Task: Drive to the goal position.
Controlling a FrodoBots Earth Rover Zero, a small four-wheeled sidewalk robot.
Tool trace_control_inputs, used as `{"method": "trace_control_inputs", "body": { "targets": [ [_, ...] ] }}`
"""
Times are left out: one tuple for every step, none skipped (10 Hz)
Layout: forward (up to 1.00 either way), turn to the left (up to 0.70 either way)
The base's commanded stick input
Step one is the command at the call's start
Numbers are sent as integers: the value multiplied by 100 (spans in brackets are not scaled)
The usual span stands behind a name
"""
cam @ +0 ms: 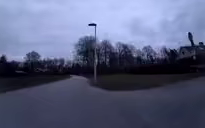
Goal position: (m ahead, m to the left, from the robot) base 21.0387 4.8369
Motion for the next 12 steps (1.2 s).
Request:
{"method": "trace_control_inputs", "body": {
  "targets": [
    [70, 0],
    [70, 0],
    [70, 0],
    [70, 0],
    [70, 21],
    [70, 35],
    [70, 35],
    [70, 35],
    [70, 21],
    [70, 0],
    [70, 0],
    [70, 0]
  ]
}}
